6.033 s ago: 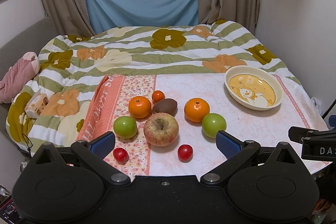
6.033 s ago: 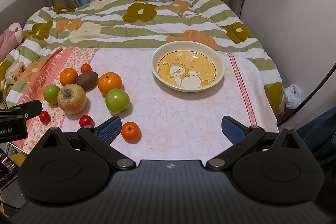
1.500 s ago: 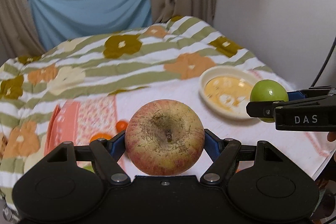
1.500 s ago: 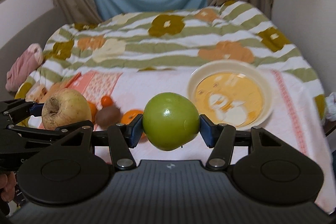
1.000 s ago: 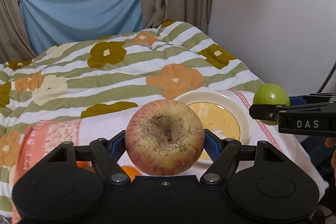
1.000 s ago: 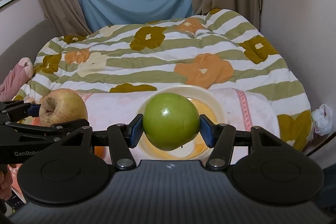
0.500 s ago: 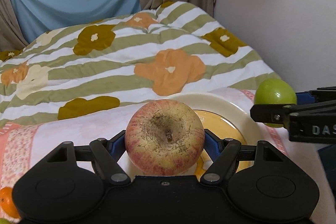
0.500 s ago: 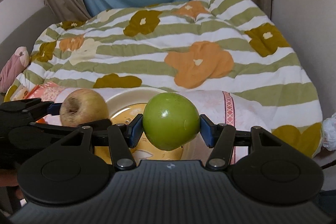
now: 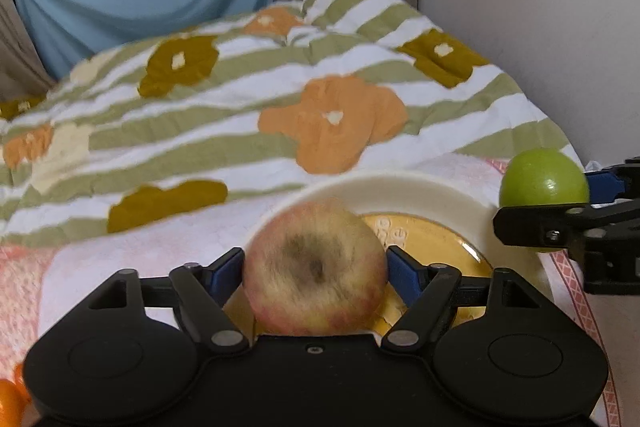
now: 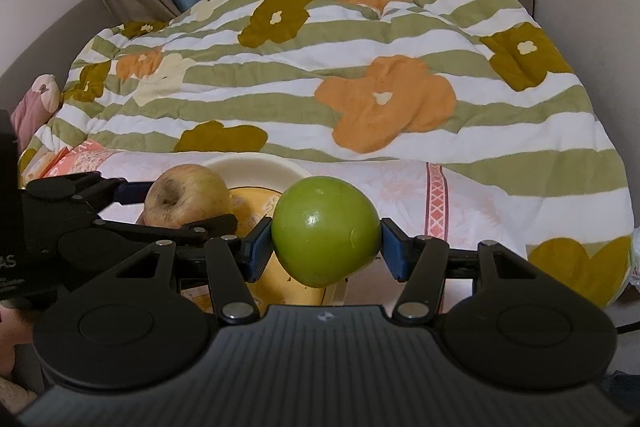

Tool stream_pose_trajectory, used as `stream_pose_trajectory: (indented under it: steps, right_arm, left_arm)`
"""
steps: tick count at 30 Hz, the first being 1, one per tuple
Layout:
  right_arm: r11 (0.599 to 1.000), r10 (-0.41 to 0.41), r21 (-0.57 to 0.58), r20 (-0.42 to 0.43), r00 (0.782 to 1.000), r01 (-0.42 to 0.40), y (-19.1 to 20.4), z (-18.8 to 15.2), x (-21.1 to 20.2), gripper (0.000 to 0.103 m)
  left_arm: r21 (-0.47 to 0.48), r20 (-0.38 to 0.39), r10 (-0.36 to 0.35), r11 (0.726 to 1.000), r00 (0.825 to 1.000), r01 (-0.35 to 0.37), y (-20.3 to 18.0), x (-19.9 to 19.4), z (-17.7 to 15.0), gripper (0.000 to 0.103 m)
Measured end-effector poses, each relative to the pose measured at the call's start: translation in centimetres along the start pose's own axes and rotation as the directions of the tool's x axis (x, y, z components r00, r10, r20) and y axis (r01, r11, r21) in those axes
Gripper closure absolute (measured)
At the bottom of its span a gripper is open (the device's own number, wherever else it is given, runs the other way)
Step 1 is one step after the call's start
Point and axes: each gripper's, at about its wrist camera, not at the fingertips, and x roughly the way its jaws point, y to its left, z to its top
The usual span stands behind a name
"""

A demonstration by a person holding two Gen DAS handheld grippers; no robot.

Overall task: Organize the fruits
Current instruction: 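Carry the apple and green apple into the duck bowl and open both tools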

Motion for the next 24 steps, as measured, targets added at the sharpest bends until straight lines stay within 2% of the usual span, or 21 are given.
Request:
stream_pose_trajectory:
  steps: [1,2,11,16,19,24]
  right_arm:
    - [1.0,0.002,-0.001,0.0,1.0,-0.002,0.0,0.1,0.0,0.032]
    - [1.0,0.006,-0.005,0.0,1.0,-0.006,-0.1,0.2,-0.1,0.032]
    - [0.989,0.07,-0.126,-0.002,0.998,-0.07,1.2,0.3,0.4,0.032]
    - [0.942,0.081,-0.33,0.031,0.996,-0.066,3.3,-0.4,1.5,0.032]
    - [0.92,0.11,-0.38,0.022,0.994,-0.094,3.8,-0.7,2.5,0.032]
    - [0.89,0.112,-0.448,0.022,0.993,-0.09,4.5,-1.1,3.8,0.032]
  left_arm:
    - [0.008,0.009,0.006,1.0,1.0,-0.006,-0.1,-0.3,0.1,0.01]
    - [0.017,0.012,0.01,1.0,1.0,-0.01,-0.1,-0.7,0.1,0.007]
    - [-0.009,-0.012,0.008,1.0,1.0,-0.008,0.7,-3.4,-1.5,0.007]
    - [-0.031,-0.029,0.023,0.999,0.999,-0.024,0.9,-4.0,-2.2,0.007]
    - [-0.045,-0.032,0.024,0.999,0.999,-0.026,1.1,-4.2,-2.7,0.007]
    - [-0.059,-0.041,0.035,0.998,0.999,-0.037,1.4,-4.0,-3.0,0.007]
